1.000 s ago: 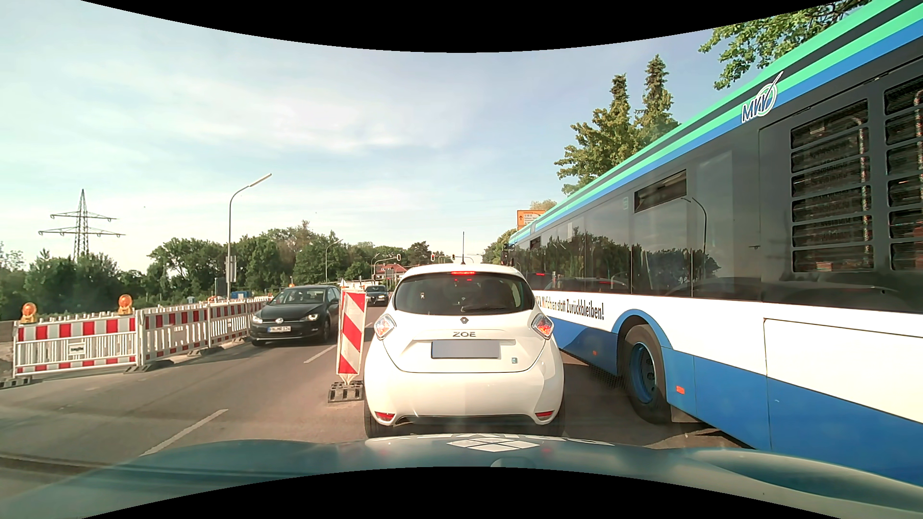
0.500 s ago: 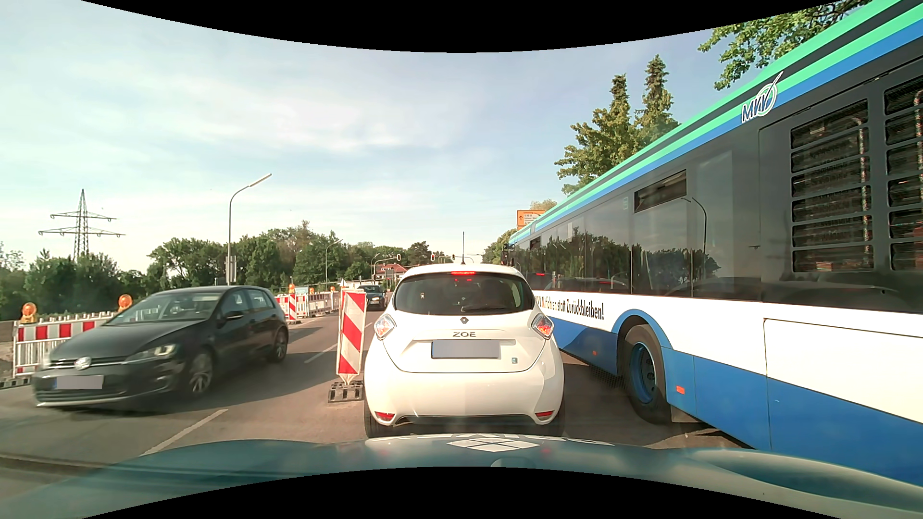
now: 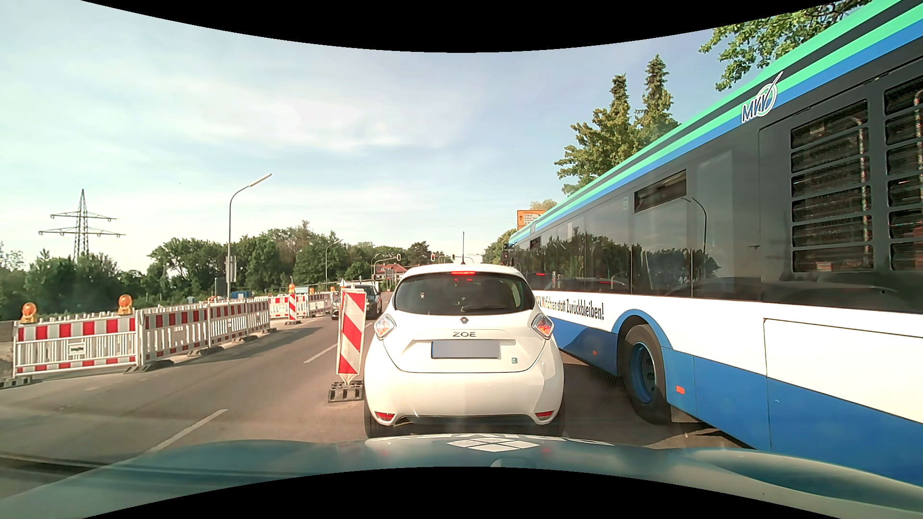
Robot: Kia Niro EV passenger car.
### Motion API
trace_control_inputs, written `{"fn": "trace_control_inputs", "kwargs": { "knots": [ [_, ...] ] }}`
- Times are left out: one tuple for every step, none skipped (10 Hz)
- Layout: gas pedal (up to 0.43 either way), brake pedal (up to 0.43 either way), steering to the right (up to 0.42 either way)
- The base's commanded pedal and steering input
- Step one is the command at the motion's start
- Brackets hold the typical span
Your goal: Follow the waypoints while adhering to traffic rules and regulations
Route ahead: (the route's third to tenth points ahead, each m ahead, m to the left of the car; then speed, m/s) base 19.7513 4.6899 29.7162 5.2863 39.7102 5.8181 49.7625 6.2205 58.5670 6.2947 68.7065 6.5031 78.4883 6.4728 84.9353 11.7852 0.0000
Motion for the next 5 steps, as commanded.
{"fn": "trace_control_inputs", "kwargs": {
  "knots": [
    [0.0,0.268,-0.015],
    [0.0,0.262,-0.015],
    [0.0,0.268,-0.015],
    [0.0,0.262,-0.014],
    [0.0,0.268,-0.015]
  ]
}}
